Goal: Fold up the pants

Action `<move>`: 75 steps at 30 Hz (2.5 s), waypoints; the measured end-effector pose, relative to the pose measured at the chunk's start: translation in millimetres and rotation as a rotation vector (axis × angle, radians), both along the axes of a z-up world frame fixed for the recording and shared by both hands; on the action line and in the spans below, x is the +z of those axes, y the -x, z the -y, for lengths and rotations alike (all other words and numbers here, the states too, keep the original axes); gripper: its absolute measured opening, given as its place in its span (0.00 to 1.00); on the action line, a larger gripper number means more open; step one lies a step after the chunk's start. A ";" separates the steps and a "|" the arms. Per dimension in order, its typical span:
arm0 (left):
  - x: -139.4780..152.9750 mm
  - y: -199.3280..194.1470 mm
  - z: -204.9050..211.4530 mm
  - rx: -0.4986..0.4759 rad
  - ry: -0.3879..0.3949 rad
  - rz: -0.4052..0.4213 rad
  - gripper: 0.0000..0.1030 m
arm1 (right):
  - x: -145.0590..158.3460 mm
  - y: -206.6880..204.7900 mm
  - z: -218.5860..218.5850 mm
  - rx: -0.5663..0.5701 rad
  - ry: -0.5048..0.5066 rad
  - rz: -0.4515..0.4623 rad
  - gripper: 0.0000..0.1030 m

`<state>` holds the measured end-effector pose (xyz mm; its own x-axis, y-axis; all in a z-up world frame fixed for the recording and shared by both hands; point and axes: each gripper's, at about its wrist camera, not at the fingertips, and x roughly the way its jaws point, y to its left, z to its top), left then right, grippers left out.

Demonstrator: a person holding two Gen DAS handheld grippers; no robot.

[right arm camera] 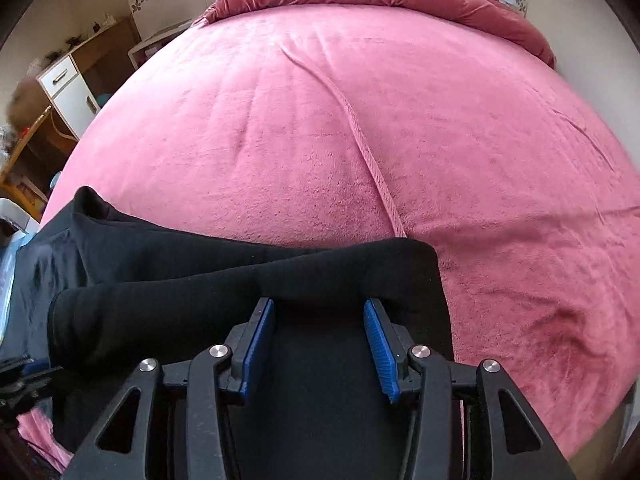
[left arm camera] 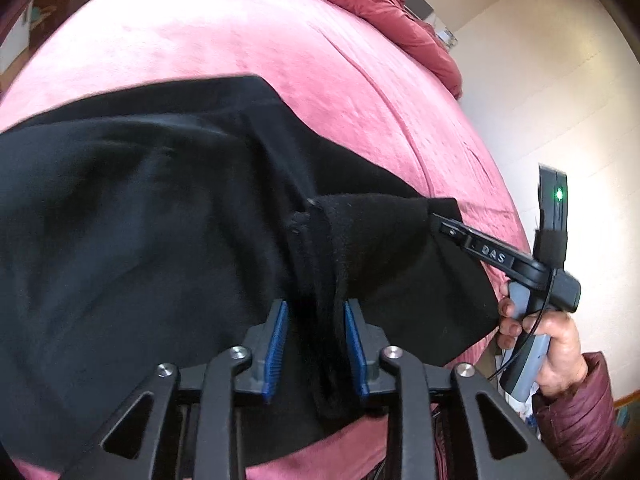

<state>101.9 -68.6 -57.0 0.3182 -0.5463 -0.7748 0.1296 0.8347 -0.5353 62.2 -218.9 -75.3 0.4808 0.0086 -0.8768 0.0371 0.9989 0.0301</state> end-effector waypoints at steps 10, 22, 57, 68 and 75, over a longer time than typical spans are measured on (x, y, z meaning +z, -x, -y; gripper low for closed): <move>31.1 52.6 -157.3 0.390 0.054 -0.060 0.31 | 43.1 52.8 -41.0 0.079 0.024 0.163 0.69; -9.5 154.5 -285.0 0.849 0.199 -0.261 0.31 | 18.3 102.1 -122.1 0.339 -0.072 0.085 0.70; 58.6 73.3 -151.6 0.304 0.128 0.263 0.13 | 32.2 89.5 -99.5 0.327 -0.295 0.073 0.76; 45.9 72.8 -81.2 0.014 0.070 0.278 0.12 | 39.1 17.9 -162.1 0.548 -0.762 -0.078 0.76; 47.3 74.2 -59.1 -0.020 -0.076 0.285 0.12 | 22.6 -4.9 -214.2 0.652 -0.644 -0.174 0.27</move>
